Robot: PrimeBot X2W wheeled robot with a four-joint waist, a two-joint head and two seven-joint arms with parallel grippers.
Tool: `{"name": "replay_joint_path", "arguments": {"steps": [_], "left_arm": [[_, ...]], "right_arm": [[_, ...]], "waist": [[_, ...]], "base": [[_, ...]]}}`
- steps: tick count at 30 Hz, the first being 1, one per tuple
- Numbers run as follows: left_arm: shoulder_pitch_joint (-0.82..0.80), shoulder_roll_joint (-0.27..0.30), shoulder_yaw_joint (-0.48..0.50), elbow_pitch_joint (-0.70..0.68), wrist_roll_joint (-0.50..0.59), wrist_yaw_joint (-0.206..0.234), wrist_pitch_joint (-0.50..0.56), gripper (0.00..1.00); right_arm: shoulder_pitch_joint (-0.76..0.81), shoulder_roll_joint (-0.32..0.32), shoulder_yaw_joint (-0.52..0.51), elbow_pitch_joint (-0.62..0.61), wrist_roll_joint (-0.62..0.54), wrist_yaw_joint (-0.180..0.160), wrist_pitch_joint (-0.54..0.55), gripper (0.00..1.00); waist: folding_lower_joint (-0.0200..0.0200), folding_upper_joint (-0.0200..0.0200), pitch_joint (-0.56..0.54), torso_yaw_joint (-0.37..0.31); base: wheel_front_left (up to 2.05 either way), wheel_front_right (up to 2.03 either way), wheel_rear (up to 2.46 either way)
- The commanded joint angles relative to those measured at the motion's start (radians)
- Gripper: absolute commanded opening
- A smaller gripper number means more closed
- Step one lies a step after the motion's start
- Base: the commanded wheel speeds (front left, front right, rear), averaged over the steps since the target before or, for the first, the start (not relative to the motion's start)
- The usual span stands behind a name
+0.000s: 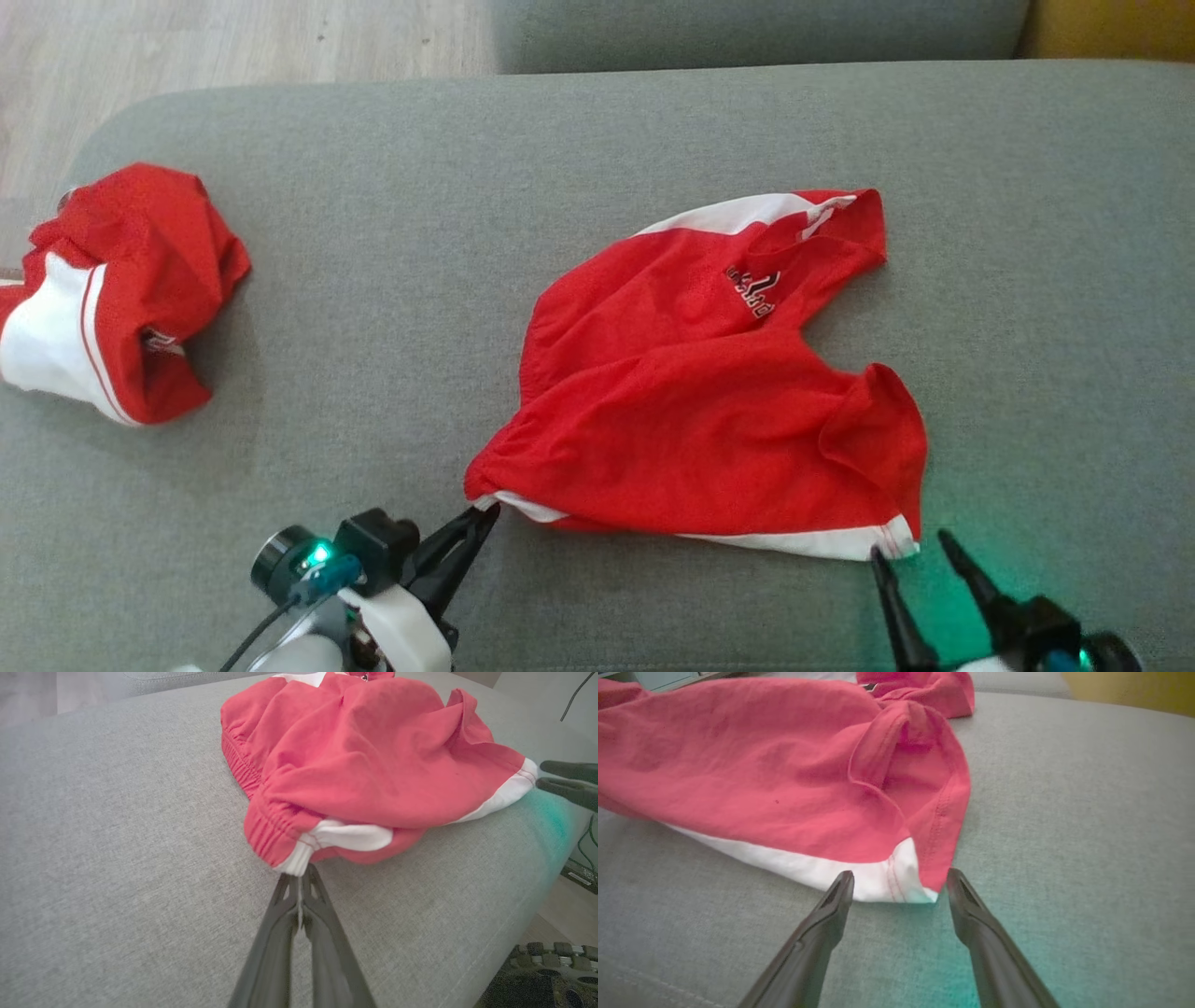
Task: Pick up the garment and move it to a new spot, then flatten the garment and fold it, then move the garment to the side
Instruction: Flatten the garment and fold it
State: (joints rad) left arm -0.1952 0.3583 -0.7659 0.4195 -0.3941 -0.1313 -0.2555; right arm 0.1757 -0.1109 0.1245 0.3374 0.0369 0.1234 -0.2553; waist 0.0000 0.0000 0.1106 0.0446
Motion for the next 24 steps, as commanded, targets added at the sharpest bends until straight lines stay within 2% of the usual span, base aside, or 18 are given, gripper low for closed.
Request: {"name": "replay_joint_path", "arguments": {"steps": [1,10,11,12,13,18,20,21,24], "left_arm": [[-0.047,0.029,0.039,-0.028,0.006,0.001,-0.006,0.0],[-0.053,0.03,0.023,-0.017,0.007,0.001,-0.006,0.0],[-0.052,0.03,0.022,-0.016,0.006,0.001,-0.006,0.0],[-0.051,0.031,0.021,-0.016,0.005,0.001,-0.006,0.0],[-0.049,0.032,0.021,-0.015,0.004,0.001,-0.006,0.0],[-0.04,0.052,0.018,-0.025,0.008,0.001,-0.006,0.0],[-0.035,0.09,0.008,-0.053,0.024,0.001,-0.006,0.0],[-0.04,0.129,-0.014,-0.091,0.037,0.001,-0.006,0.0],[-0.072,0.219,-0.079,-0.165,0.051,0.001,-0.006,0.0]], "right_arm": [[-0.047,-0.017,0.012,-0.024,0.006,0.007,-0.006,1.0],[-0.091,-0.002,0.026,0.078,0.003,0.007,-0.006,0.98],[-0.094,-0.001,0.03,0.095,0.007,0.007,-0.006,0.66],[-0.099,-0.002,0.036,0.11,0.009,0.007,-0.006,0.39],[-0.103,-0.002,0.04,0.12,0.012,0.007,-0.006,0.0],[-0.106,-0.009,0.042,0.086,0.029,0.007,-0.006,0.0],[-0.103,-0.014,0.035,-0.001,0.05,0.007,-0.006,0.0],[-0.108,-0.02,0.019,-0.075,0.071,0.007,-0.006,0.0],[-0.127,-0.041,-0.01,-0.19,0.098,0.007,-0.006,0.0]], "waist": [[0.0,0.0,-0.002,-0.001],[0.0,0.0,-0.02,0.01],[0.0,0.0,-0.024,0.012],[0.0,0.0,-0.027,0.013],[0.0,0.0,-0.029,0.014],[0.0,0.0,-0.051,0.013],[0.0,0.0,-0.071,0.002],[0.0,0.0,-0.085,-0.003],[0.0,0.0,-0.109,-0.011]], "base": [[0.0,0.0,0.0],[0.0,0.0,0.0],[0.0,0.0,0.0],[0.0,0.0,0.0],[0.0,0.0,0.0],[0.0,0.0,0.0],[0.0,0.0,0.0],[0.0,0.0,0.0],[0.0,0.0,0.0]]}}
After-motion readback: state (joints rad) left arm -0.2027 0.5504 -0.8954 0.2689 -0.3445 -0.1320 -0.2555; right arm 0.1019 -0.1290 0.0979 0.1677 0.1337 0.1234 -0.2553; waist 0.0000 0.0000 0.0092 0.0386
